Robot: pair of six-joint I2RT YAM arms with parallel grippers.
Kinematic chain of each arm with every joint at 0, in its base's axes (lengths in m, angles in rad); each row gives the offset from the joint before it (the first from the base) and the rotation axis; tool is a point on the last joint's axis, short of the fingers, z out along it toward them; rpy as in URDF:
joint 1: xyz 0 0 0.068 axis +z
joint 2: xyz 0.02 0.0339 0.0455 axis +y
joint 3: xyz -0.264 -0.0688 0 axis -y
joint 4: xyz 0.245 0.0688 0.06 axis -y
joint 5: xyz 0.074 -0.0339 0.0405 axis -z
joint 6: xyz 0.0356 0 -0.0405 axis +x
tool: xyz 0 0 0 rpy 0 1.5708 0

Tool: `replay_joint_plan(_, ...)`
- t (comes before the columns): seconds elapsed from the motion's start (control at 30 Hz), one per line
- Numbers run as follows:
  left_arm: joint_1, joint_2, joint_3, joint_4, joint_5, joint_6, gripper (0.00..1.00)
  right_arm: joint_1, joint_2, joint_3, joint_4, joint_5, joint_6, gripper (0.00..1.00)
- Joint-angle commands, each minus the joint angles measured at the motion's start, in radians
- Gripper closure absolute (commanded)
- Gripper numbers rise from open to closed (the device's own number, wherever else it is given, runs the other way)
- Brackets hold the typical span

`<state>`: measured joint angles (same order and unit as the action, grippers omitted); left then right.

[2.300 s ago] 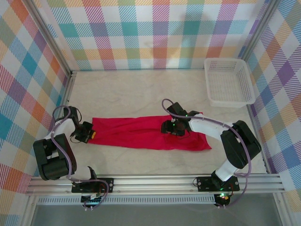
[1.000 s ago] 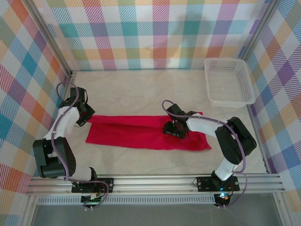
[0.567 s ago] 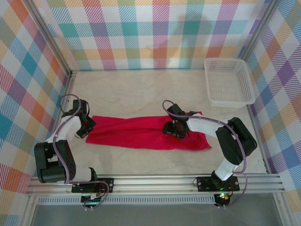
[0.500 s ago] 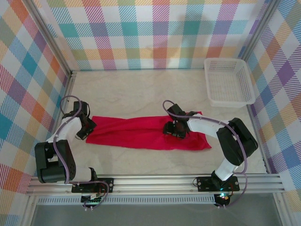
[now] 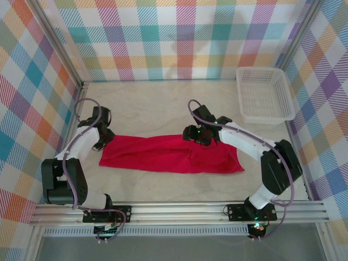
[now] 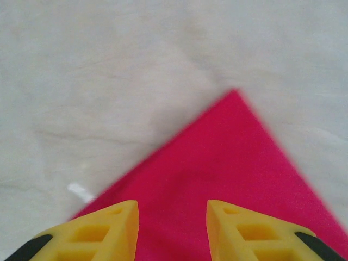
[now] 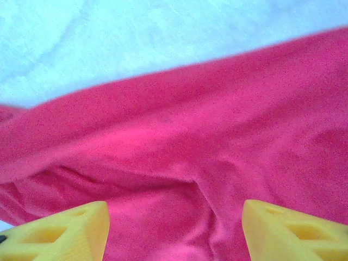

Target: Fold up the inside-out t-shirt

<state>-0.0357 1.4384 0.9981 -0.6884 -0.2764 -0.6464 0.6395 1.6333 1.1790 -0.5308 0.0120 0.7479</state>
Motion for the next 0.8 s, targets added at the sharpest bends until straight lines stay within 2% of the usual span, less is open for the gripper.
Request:
replay_joint_plan(0.0, -0.089, 0.023, 0.018, 0.052, 0.069, -0.061, 0.61, -0.04, 0.085, 0.021, 0.016, -0.043, 0.013, 0.34)
replay_joint_plan(0.1, -0.098, 0.146, 0.02, 0.151, 0.225, -0.095, 0.62, -0.069, 0.135, -0.011, 0.053, -0.07, 0.037, 0.33)
replay_joint_plan(0.17, -0.09, 0.232, 0.042, 0.157, 0.234, -0.09, 0.62, -0.084, 0.156, -0.048, 0.065, -0.078, 0.043, 0.33)
replay_joint_plan(0.27, -0.029, 0.315, 0.045, 0.147, 0.23, -0.058, 0.63, -0.124, 0.143, -0.136, 0.069, -0.075, 0.042, 0.32)
replay_joint_plan(0.43, 0.117, 0.325, -0.046, 0.172, 0.243, -0.031, 0.63, -0.171, 0.017, -0.29, 0.053, -0.047, -0.01, 0.3)
replay_joint_plan(0.53, 0.132, 0.3, -0.072, 0.184, 0.242, -0.025, 0.63, -0.184, -0.04, -0.305, -0.009, -0.026, -0.058, 0.27)
replay_joint_plan(0.7, 0.116, 0.245, -0.043, 0.148, 0.246, -0.013, 0.63, -0.204, -0.153, -0.279, -0.14, 0.091, -0.121, 0.03)
replay_joint_plan(0.77, 0.102, 0.209, -0.017, 0.117, 0.225, 0.0, 0.63, -0.224, -0.184, -0.275, -0.164, 0.127, -0.146, 0.0)
